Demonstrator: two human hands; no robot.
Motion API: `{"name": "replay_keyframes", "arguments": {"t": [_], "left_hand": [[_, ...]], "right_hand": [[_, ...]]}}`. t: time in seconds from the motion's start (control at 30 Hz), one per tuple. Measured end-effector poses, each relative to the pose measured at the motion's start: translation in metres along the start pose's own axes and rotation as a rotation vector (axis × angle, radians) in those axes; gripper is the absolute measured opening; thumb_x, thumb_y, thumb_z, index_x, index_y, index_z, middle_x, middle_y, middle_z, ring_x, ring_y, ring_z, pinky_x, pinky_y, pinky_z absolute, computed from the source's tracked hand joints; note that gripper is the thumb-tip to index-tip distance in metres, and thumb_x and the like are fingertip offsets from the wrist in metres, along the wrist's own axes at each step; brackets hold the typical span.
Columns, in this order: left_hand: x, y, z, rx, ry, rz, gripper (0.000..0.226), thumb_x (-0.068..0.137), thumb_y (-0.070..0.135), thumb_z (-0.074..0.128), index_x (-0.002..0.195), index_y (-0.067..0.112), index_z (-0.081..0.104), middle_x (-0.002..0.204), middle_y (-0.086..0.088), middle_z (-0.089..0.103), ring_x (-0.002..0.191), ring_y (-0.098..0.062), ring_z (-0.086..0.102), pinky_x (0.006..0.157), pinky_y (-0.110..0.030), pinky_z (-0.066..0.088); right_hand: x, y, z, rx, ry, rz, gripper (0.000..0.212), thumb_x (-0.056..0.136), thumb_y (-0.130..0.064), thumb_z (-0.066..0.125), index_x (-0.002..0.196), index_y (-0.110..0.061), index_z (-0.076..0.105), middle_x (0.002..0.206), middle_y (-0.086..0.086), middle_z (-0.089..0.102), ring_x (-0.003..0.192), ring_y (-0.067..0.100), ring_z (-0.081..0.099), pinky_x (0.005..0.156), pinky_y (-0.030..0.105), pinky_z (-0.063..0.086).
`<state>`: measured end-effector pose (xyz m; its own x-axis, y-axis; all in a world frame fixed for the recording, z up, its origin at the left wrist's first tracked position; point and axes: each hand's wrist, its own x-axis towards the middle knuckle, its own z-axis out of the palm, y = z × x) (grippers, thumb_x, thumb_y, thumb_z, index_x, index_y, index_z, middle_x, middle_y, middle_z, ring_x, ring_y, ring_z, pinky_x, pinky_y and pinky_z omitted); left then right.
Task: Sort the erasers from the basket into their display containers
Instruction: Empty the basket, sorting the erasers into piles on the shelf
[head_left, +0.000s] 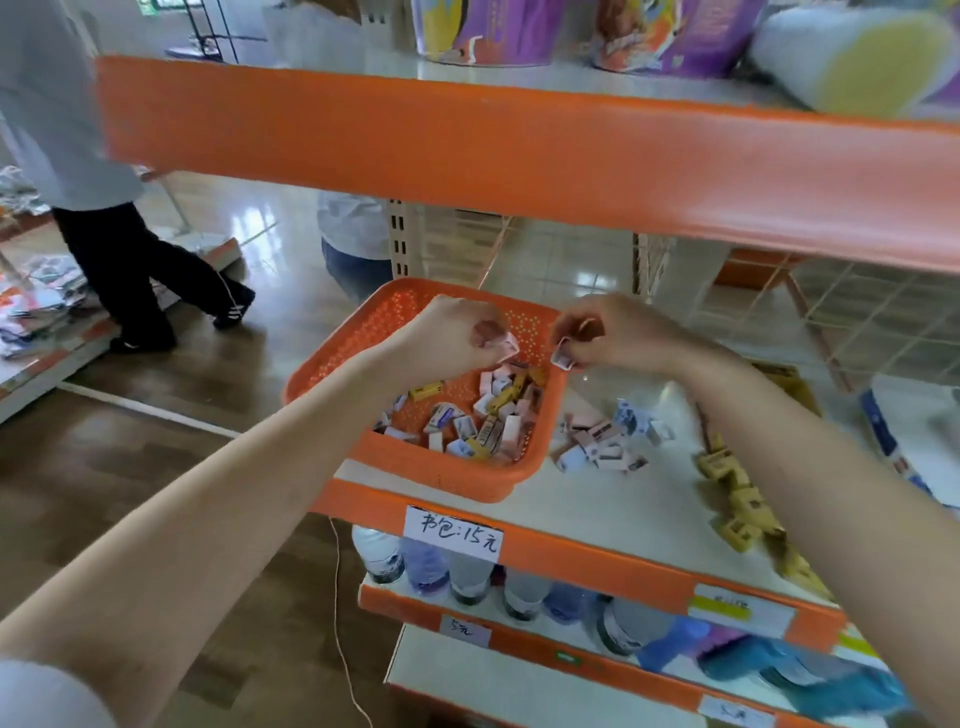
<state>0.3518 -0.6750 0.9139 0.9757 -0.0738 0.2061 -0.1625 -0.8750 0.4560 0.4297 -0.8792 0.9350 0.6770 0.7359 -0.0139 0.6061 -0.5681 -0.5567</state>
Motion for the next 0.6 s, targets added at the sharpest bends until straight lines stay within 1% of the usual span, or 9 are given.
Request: {"name": "replay_keyframes", "arguments": {"t": [0.03, 0.07, 0.17, 0.27, 0.3, 0.33, 0.4, 0.5, 0.6], "left_hand": [[0.007, 0.010, 0.005, -0.001, -0.011, 0.033, 0.010, 0.088, 0.029, 0.063, 0.081, 0.021, 0.063, 0.072, 0.015, 0.057, 0.065, 0.005, 0.050, 0.061, -0.005, 0.034], [0.014, 0.022, 0.009, -0.004, -0.031, 0.074, 0.014, 0.089, 0.028, 0.061, 0.077, 0.021, 0.061, 0.070, 0.014, 0.055, 0.063, 0.004, 0.048, 0.060, -0.006, 0.033], [0.032, 0.056, 0.024, 0.057, -0.145, 0.168, 0.017, 0.093, 0.031, 0.052, 0.088, 0.021, 0.066, 0.080, 0.012, 0.060, 0.072, -0.003, 0.053, 0.064, -0.009, 0.038], [0.047, 0.080, 0.044, 0.163, -0.267, 0.268, 0.023, 0.089, 0.028, 0.043, 0.072, 0.024, 0.058, 0.079, 0.003, 0.061, 0.071, -0.016, 0.050, 0.062, -0.018, 0.040], [0.050, 0.083, 0.051, 0.204, -0.299, 0.272, 0.020, 0.088, 0.027, 0.046, 0.075, 0.026, 0.061, 0.083, 0.001, 0.065, 0.072, -0.016, 0.052, 0.065, -0.019, 0.042], [0.053, 0.084, 0.058, 0.233, -0.324, 0.282, 0.015, 0.088, 0.027, 0.052, 0.087, 0.024, 0.066, 0.092, 0.001, 0.068, 0.077, -0.015, 0.056, 0.071, -0.021, 0.045], [0.055, 0.085, 0.070, 0.272, -0.358, 0.311, 0.023, 0.086, 0.029, 0.062, 0.107, 0.022, 0.068, 0.102, 0.004, 0.069, 0.086, -0.012, 0.059, 0.078, -0.026, 0.048], [0.054, 0.088, 0.082, 0.283, -0.470, 0.356, 0.022, 0.083, 0.030, 0.067, 0.104, 0.025, 0.069, 0.097, 0.006, 0.070, 0.083, -0.011, 0.060, 0.075, -0.029, 0.050], [0.054, 0.090, 0.091, 0.297, -0.621, 0.368, 0.019, 0.082, 0.025, 0.069, 0.100, 0.022, 0.071, 0.093, 0.007, 0.071, 0.076, -0.008, 0.058, 0.065, -0.021, 0.042]], "right_hand": [[-0.009, 0.007, -0.005, 0.013, 0.054, 0.031, 0.012, 0.084, -0.012, 0.067, 0.091, -0.021, 0.068, 0.087, -0.010, 0.065, 0.083, 0.010, 0.062, 0.078, 0.010, 0.045], [-0.019, 0.014, -0.009, 0.045, 0.099, 0.070, 0.012, 0.084, -0.012, 0.067, 0.094, -0.019, 0.068, 0.086, -0.011, 0.065, 0.082, 0.009, 0.063, 0.076, 0.009, 0.046], [-0.047, 0.035, -0.021, 0.130, 0.171, 0.176, 0.015, 0.083, -0.012, 0.069, 0.097, -0.017, 0.068, 0.089, -0.004, 0.068, 0.085, 0.014, 0.067, 0.084, 0.027, 0.052], [-0.071, 0.054, -0.023, 0.131, 0.140, 0.295, 0.016, 0.083, -0.012, 0.068, 0.095, -0.022, 0.066, 0.092, -0.005, 0.068, 0.083, 0.009, 0.066, 0.078, 0.021, 0.051], [-0.077, 0.061, -0.021, 0.092, 0.130, 0.326, 0.017, 0.082, -0.014, 0.069, 0.096, -0.024, 0.066, 0.092, -0.006, 0.068, 0.083, 0.007, 0.065, 0.076, 0.019, 0.049], [-0.082, 0.066, -0.018, 0.028, 0.122, 0.337, 0.020, 0.081, -0.017, 0.070, 0.099, -0.025, 0.067, 0.092, -0.010, 0.066, 0.083, 0.004, 0.062, 0.073, 0.017, 0.047], [-0.090, 0.072, -0.010, -0.062, 0.093, 0.323, 0.024, 0.080, -0.019, 0.072, 0.102, -0.026, 0.068, 0.084, -0.021, 0.058, 0.074, -0.006, 0.053, 0.063, 0.006, 0.039], [-0.097, 0.075, 0.012, -0.032, 0.022, 0.315, 0.023, 0.080, -0.016, 0.072, 0.101, -0.025, 0.070, 0.077, -0.023, 0.058, 0.068, -0.004, 0.053, 0.059, 0.005, 0.039], [-0.100, 0.082, 0.034, 0.018, -0.025, 0.309, 0.023, 0.078, -0.014, 0.071, 0.100, -0.022, 0.071, 0.092, -0.010, 0.068, 0.085, 0.007, 0.062, 0.074, 0.015, 0.048]]}}
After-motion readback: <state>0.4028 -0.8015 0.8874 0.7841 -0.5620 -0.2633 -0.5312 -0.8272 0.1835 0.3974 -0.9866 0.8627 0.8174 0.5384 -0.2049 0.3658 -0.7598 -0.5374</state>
